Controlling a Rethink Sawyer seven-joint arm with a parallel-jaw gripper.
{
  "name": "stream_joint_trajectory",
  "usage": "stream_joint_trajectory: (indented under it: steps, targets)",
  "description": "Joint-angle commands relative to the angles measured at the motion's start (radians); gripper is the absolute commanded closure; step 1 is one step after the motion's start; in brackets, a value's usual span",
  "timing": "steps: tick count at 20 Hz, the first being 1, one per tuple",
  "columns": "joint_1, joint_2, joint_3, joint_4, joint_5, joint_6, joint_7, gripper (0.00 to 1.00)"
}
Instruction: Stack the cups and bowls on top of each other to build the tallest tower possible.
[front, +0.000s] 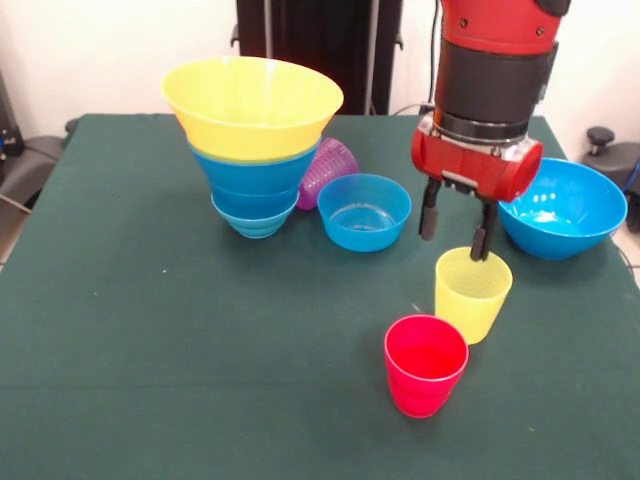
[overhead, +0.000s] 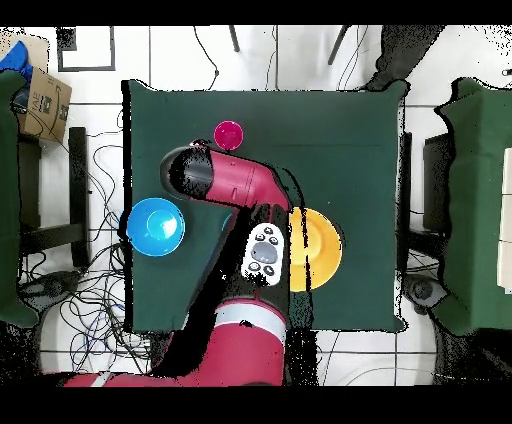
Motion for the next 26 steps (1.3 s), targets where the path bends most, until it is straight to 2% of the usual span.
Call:
stream_joint_trajectory:
  steps: [1, 6, 13, 18, 26]
  targets:
    - [-0.035, -0.035, 0.132, 0.112, -0.001, -0.019, 0.067, 0.00]
    - [-0.056, -0.045, 0.157, 0.137, -0.013, -0.031, 0.049, 0.00]
    - [-0.084, -0.006, 0.180, 0.108, -0.083, -0.010, -0.047, 0.00]
    - [-0.080, 0.020, 0.170, 0.095, -0.111, -0.046, -0.030, 0.00]
    - [-0.076, 0.061, 0.170, 0.040, -0.160, 0.002, -0.064, 0.00]
